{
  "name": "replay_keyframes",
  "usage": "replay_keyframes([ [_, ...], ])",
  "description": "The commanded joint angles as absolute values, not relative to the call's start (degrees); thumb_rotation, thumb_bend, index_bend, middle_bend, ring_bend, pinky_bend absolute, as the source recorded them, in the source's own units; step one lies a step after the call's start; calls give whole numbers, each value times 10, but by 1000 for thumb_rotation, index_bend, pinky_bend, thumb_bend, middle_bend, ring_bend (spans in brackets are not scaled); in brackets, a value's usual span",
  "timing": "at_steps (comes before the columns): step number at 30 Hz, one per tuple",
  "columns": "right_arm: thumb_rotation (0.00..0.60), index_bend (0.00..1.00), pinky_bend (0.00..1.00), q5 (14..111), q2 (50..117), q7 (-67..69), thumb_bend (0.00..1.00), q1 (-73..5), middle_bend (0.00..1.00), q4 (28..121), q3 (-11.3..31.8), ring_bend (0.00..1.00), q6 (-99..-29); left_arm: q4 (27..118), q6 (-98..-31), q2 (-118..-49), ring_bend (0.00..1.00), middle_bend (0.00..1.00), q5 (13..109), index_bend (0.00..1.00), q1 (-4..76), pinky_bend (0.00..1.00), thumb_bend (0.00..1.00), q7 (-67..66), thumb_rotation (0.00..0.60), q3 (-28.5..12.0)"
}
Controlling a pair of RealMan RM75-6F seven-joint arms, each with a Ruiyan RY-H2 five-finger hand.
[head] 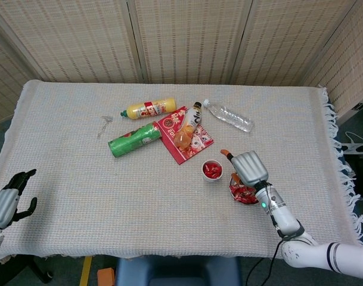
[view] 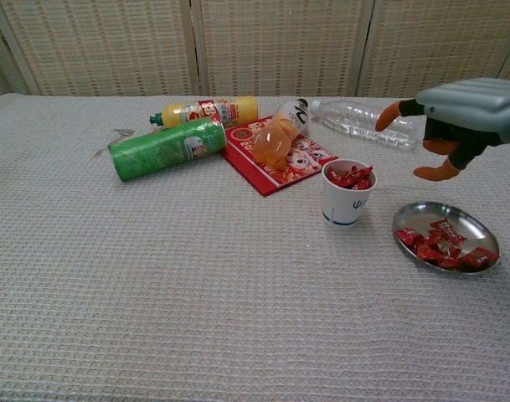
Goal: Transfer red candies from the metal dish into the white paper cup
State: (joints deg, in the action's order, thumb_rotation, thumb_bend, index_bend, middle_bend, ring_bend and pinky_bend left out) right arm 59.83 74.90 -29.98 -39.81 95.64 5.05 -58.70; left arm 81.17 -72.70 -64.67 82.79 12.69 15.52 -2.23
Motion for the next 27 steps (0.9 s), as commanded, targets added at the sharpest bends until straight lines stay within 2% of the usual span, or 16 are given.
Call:
replay_keyframes([
  [1,600,274,1000,618,721,-273,249,-373,933,951,20,824,-578,814,-724,-650,61,105,829,43,129,292,506,147,600,-21],
  [5,600,330,1000,629,724,-262,246,-363,933,919,-1,823,-560,817,-717,-654,61,105,828,43,132,292,506,136,600,-19],
  [11,600,344,1000,631,753,-275,245,-361,933,872,-13,823,-539,818,-716,-657,61,105,825,43,132,292,506,127,600,-19],
  [27,600,402,1000,612,805,-307,243,-367,933,816,-8,824,-519,816,-713,-657,61,105,823,44,133,292,506,127,600,-19],
])
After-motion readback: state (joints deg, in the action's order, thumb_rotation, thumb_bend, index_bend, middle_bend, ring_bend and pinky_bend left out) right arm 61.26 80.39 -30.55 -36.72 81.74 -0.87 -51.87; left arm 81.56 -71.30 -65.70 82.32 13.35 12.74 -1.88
